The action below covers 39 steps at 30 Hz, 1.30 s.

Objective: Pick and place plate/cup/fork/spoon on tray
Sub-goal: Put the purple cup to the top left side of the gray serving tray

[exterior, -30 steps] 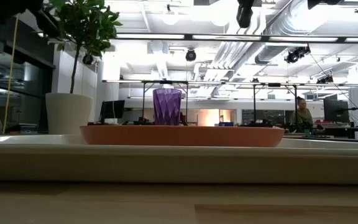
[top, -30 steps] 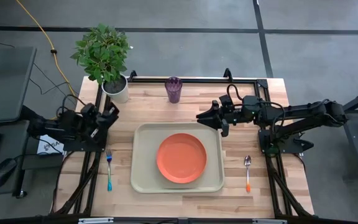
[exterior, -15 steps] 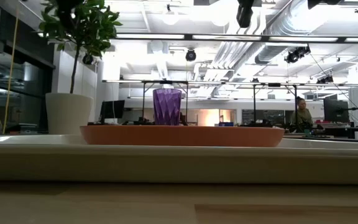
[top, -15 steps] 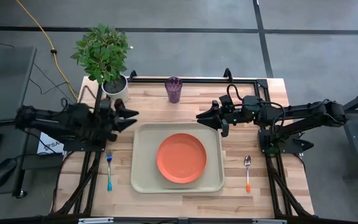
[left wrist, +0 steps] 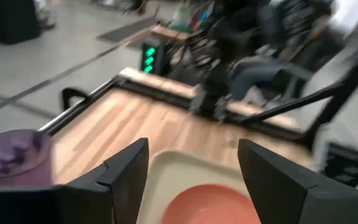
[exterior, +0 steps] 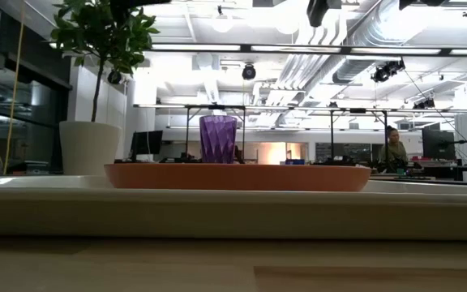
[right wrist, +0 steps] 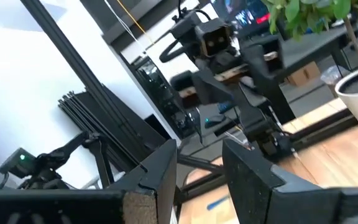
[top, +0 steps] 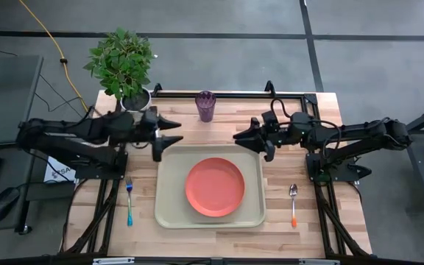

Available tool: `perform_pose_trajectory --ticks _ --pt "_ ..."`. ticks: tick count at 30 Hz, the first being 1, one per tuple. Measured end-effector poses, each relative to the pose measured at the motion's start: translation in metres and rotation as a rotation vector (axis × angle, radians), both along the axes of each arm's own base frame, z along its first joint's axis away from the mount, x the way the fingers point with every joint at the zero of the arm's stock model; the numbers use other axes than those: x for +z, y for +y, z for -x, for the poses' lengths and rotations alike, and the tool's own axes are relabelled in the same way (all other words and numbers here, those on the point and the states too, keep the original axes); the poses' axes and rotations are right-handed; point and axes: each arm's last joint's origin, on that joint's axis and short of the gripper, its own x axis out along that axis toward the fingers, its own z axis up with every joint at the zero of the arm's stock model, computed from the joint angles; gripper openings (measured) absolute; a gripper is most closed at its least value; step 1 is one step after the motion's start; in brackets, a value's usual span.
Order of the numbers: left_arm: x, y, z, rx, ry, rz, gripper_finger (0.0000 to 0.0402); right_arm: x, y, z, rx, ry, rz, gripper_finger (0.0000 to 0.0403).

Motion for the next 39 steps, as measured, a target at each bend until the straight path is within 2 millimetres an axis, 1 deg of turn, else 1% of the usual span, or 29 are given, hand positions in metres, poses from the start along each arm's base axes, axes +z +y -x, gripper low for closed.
perform_pose_trajectory --ticks 3,7,12,16,20,23,28,32,35,39 --pt "0.004 0.013 -0.013 0.049 0.081 0.003 0.0229 0.002 0.0 0.0 0.0 -0.017 0.002 0.0122" --pt "-0.002 0.028 -0.032 0.053 0.167 0.016 0.0229 0.002 0.0 0.0 -0.007 -0.021 0.017 0.0122" --pt "-0.022 0.045 -0.052 0.084 0.259 0.047 0.0229 0.003 -0.003 0.0 -0.095 -0.03 0.016 0.0122" --pt "-0.04 0.058 -0.064 0.11 0.338 0.05 0.0229 0.005 -0.005 0.001 -0.182 -0.059 0.015 0.0122" --pt "-0.056 0.066 -0.074 0.104 0.418 0.021 0.0229 0.011 -0.005 0.002 -0.193 -0.12 0.018 0.0122" --pt "-0.065 0.069 -0.08 0.093 0.457 0.01 0.0229 0.015 -0.005 0.003 -0.199 -0.164 0.035 0.0122" --pt "-0.072 0.073 -0.09 0.064 0.464 -0.077 0.0229 0.017 -0.005 0.004 -0.202 -0.188 0.043 0.0122" --pt "-0.074 0.078 -0.096 0.122 0.487 -0.205 0.0229 0.017 -0.005 0.004 -0.202 -0.187 0.043 0.0122" --pt "-0.075 0.085 -0.099 0.134 0.498 -0.284 0.0229 0.017 -0.005 0.004 -0.201 -0.186 0.041 0.0122" --pt "-0.084 0.102 -0.104 0.157 0.532 -0.338 0.0229 0.017 -0.005 0.004 -0.202 -0.183 0.043 0.0122"
